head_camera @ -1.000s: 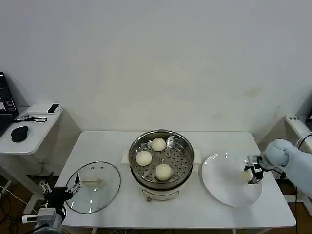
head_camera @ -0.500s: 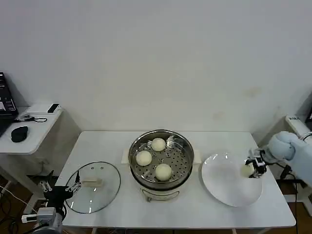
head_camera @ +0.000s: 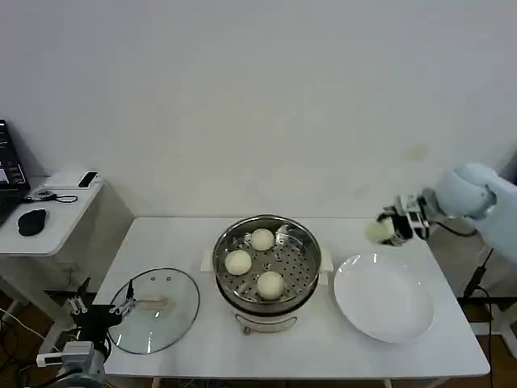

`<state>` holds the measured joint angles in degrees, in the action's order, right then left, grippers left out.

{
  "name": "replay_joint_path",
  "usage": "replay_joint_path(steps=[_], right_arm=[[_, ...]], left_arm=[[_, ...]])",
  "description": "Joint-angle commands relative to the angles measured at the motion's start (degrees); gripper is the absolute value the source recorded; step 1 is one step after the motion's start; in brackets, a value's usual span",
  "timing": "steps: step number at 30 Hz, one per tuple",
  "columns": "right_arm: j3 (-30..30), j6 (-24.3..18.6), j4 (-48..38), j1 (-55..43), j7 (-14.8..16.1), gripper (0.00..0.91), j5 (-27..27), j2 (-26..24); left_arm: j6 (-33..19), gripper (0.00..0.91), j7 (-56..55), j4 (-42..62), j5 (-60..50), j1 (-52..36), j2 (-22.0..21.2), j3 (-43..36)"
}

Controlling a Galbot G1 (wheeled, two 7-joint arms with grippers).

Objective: Take steamed baozi put them in steamer then cover it.

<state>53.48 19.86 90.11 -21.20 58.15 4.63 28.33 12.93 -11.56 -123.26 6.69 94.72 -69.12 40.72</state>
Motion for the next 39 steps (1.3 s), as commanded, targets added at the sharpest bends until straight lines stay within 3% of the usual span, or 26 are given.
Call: replay_joint_path(steps=[1,7,14,27,39], right_arm=[[14.21,9.87,3.41,-20.82,-5.47,0.645,17.44,16.18],[15.8,16.56,2.03,-17.52,-12.63,0.645,25.08,24.51],[19.16,21.73,3.21,-13.97,-18.34,0.645,30.22,27.27],[18.1,21.81,0.92,-4.46,-18.03,0.655,25.98,24.89],[17.94,21.75,-0.52,-3.03,-16.58,0.655,23.04,24.31]], left_arm=[[-0.07,0.907,-0.04,0.43,-0.22,-0.01,-0.09,0.15],[-0.25,0.907,-0.07,0.34,-0.14,0.27,-0.33,0.81],[-0.19,0.907,-0.05,0.04,-0.04,0.13,-0.77,1.25],[-0.38,0.907,0.06,0.09,-0.03,-0.02,-0.43,1.7],[-0.48,0.907,0.05,0.64,0.01,-0.3,-0.55,1.52]])
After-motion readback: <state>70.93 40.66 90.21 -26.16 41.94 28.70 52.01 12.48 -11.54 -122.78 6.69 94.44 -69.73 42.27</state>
